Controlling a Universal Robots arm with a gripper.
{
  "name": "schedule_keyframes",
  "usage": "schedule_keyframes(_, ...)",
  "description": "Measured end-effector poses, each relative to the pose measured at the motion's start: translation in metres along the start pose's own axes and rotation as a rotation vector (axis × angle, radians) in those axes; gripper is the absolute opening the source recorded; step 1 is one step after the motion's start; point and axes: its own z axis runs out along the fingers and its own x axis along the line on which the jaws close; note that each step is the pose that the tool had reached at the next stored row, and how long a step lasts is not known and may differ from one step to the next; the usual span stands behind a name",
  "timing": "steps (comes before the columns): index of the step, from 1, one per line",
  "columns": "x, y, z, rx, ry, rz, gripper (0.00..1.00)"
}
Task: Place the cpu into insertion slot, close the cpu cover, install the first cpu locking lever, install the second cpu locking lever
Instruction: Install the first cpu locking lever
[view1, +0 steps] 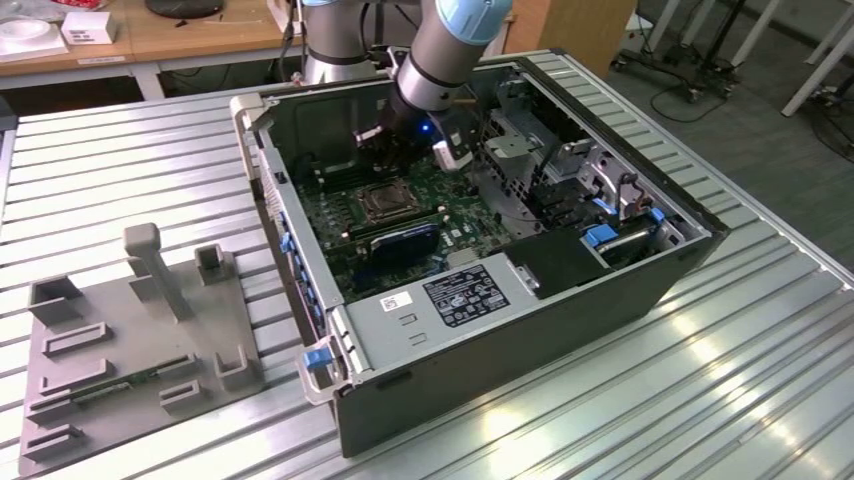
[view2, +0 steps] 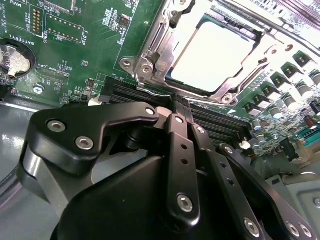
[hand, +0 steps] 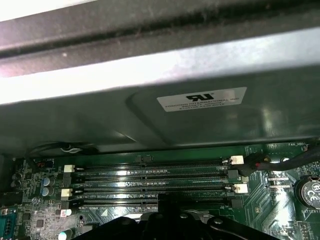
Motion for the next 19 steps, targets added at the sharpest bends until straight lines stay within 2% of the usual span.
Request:
schedule_keyframes(8,0.0002,0.0034,0.0009,-0.0002,0.0002,0.0,0.11)
schedule_keyframes(19,0.0002,0.0038,0.0011,-0.0005,0.0001,0.0,0.11)
